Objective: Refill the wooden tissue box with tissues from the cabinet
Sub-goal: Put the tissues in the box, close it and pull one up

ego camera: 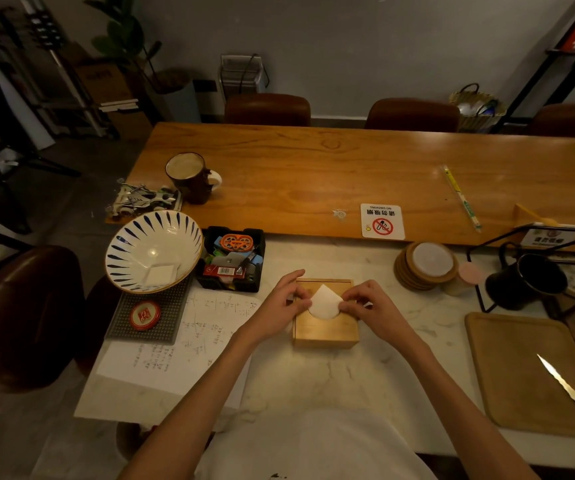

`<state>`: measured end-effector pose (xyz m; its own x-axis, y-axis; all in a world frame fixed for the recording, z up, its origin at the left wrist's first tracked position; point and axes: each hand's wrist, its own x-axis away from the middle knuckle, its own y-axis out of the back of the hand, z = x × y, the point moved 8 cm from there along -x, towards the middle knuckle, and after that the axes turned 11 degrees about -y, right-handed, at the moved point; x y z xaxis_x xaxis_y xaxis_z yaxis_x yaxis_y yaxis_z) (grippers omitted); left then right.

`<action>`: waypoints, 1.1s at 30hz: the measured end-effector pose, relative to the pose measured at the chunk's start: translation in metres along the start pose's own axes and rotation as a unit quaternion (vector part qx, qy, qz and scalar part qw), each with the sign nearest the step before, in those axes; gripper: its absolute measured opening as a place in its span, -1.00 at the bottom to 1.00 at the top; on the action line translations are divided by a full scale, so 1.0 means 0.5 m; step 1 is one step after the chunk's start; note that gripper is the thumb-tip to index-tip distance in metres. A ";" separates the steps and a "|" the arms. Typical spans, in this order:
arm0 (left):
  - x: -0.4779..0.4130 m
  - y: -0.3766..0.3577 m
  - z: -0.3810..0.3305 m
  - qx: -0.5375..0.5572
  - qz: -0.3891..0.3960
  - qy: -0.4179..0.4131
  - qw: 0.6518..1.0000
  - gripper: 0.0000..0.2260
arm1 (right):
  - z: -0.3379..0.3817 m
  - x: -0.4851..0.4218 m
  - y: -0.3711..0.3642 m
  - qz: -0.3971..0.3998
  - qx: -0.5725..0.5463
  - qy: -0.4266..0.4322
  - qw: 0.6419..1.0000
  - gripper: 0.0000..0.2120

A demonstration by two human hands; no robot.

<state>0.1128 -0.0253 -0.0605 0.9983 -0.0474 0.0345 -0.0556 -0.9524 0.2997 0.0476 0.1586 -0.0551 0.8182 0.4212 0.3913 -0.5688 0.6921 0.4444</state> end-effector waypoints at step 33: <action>0.083 -0.085 0.042 0.158 -0.086 0.148 0.972 -0.46 | -0.046 0.069 -0.099 -0.030 -0.202 -0.119 0.972 -0.45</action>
<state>0.1568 0.0069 -0.0917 0.9406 0.1645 0.2970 0.1665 -0.9859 0.0188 0.1059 0.1524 -0.0819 0.7793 0.2584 0.5709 -0.4014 0.9054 0.1381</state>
